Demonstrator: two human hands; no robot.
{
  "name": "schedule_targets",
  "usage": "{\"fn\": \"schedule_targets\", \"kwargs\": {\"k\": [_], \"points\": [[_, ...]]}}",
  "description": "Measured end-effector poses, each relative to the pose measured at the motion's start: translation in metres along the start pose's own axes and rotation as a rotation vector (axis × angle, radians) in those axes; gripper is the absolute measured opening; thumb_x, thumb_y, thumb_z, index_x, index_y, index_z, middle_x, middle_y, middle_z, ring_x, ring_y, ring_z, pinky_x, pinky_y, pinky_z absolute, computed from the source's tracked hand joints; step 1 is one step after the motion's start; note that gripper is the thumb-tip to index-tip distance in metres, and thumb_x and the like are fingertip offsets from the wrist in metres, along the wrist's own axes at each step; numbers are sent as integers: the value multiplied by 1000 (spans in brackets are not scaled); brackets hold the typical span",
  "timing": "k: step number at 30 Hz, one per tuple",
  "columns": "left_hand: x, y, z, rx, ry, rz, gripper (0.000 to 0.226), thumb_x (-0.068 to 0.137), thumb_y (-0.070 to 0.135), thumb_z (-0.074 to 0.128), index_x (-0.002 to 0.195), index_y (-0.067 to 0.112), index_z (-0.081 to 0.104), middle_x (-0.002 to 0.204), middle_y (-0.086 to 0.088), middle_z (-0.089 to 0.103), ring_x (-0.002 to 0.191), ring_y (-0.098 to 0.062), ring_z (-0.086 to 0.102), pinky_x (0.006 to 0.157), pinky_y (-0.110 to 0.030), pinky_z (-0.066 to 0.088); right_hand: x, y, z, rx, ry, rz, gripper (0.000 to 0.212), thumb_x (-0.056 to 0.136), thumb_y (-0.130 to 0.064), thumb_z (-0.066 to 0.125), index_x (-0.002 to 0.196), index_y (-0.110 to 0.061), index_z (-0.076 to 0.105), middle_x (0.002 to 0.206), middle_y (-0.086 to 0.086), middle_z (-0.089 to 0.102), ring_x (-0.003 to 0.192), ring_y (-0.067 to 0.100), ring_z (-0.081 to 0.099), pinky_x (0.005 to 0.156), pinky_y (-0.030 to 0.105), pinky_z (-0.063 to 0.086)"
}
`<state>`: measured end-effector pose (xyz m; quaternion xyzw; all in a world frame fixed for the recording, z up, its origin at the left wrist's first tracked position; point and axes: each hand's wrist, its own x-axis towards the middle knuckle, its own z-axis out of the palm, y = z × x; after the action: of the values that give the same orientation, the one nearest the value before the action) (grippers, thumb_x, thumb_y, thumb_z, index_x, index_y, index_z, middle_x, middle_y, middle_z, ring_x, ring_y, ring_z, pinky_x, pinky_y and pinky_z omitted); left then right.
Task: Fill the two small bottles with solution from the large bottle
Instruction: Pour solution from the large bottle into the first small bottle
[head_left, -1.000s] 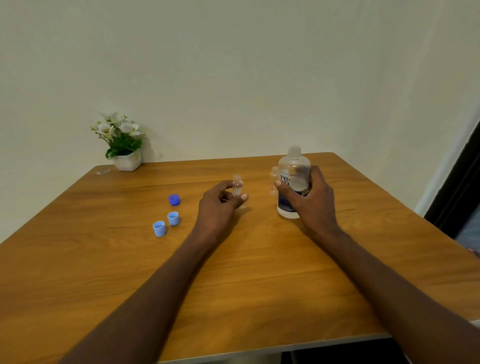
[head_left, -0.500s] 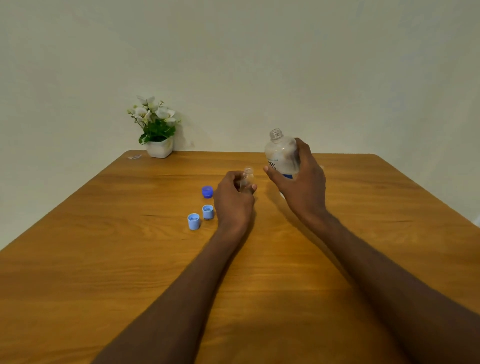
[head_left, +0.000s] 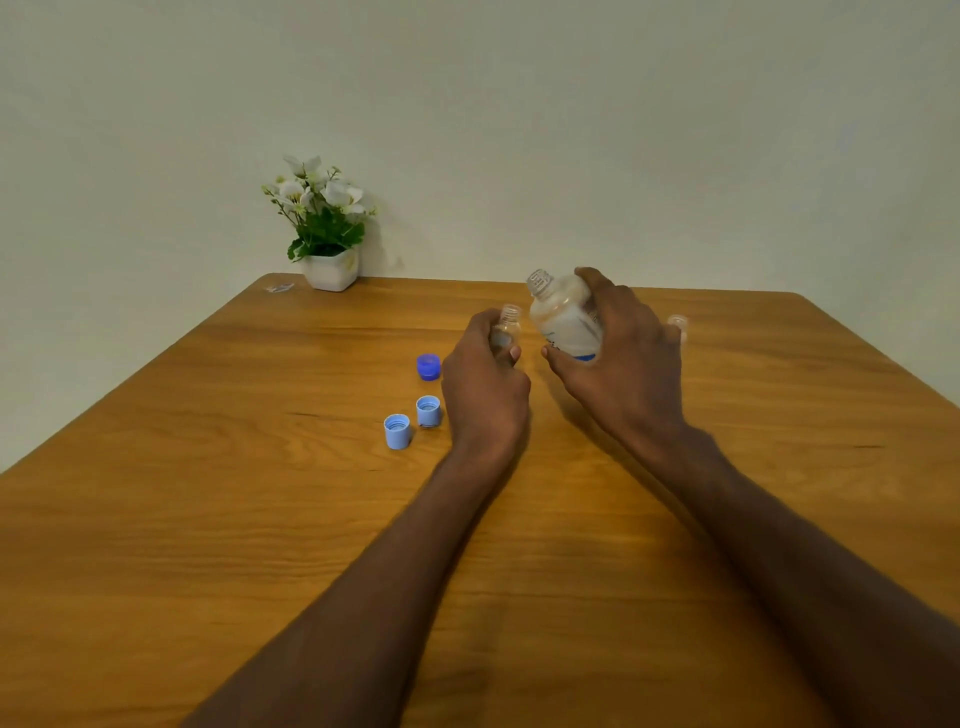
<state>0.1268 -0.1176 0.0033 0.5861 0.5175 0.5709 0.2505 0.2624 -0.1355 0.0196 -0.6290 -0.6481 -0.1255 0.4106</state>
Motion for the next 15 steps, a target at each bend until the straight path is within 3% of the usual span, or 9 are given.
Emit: {"fn": "schedule_targets", "kwargs": {"k": [5,11,15], "points": [[-2,2,-1,7,3,-2,48,92,-13,62,132,12,65,105,10,67,79,15,56,65,2,42,-1,2,-5,-67,-59,-1,85,80,-49,79,154,-27,41,136,2,62,120,26,60,97,53,51],[-5,9,-5,55,-2,0,55,92,-15,59,141,10,61,127,-3,71,78,12,55,65,5,39,-2,-3,-8,-95,-100,-15,87,79,-46,79,155,-27,42,139,2,62,123,26,59,98,50,48],[-5,9,-6,83,12,14,57,93,-15,58,144,10,59,130,-5,70,98,-1,62,66,4,40,-2,-5,-11,-125,-91,-21,86,79,-42,80,155,-27,42,138,2,62,124,27,57,99,50,43]]}}
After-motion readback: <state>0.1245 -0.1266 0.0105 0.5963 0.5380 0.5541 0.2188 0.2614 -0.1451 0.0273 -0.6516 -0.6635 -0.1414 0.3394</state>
